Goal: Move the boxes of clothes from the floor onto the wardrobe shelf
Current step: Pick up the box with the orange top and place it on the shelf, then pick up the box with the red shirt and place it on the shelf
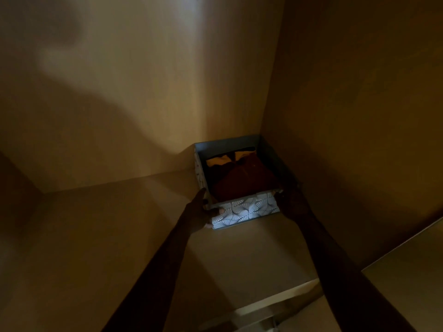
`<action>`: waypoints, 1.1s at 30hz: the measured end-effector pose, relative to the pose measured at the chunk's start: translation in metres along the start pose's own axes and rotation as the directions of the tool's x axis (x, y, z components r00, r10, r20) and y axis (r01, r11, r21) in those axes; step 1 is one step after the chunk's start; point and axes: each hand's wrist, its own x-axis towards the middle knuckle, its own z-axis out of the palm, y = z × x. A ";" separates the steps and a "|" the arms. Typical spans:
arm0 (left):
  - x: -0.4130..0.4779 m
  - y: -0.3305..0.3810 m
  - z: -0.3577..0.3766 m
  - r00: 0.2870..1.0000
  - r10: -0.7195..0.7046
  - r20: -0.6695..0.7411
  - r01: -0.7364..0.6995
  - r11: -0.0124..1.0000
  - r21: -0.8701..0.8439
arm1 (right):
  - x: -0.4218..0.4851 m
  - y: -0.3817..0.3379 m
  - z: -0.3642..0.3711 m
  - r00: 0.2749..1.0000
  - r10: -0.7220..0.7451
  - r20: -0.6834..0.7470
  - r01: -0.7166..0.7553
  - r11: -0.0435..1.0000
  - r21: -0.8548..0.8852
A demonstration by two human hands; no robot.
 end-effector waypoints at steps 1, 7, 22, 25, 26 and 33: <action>-0.002 0.000 0.000 1.000 0.001 0.000 -0.001 1.000 0.011 | -0.003 -0.001 0.001 1.000 -0.002 -0.003 0.002 1.000 -0.009; -0.014 -0.015 -0.005 1.000 0.006 -0.018 -0.004 0.995 0.097 | -0.053 -0.029 0.017 0.956 -0.254 -0.148 0.263 0.964 0.041; -0.168 -0.045 0.021 0.882 -0.021 -0.471 -0.062 0.985 -0.159 | -0.171 -0.041 0.087 0.812 -0.563 0.151 0.485 0.796 0.362; -0.218 -0.065 0.042 0.809 -0.072 -0.583 -0.050 0.980 -0.191 | -0.194 -0.031 0.090 0.728 -0.613 0.307 0.489 0.778 0.395; -0.234 -0.071 0.050 0.783 -0.100 -0.614 -0.033 0.979 -0.201 | -0.201 -0.028 0.091 0.701 -0.616 0.359 0.480 0.780 0.401; -0.343 -0.113 0.100 0.616 -0.334 -0.714 0.091 0.930 -0.356 | -0.275 -0.021 0.098 0.493 -0.635 0.595 0.467 0.770 0.434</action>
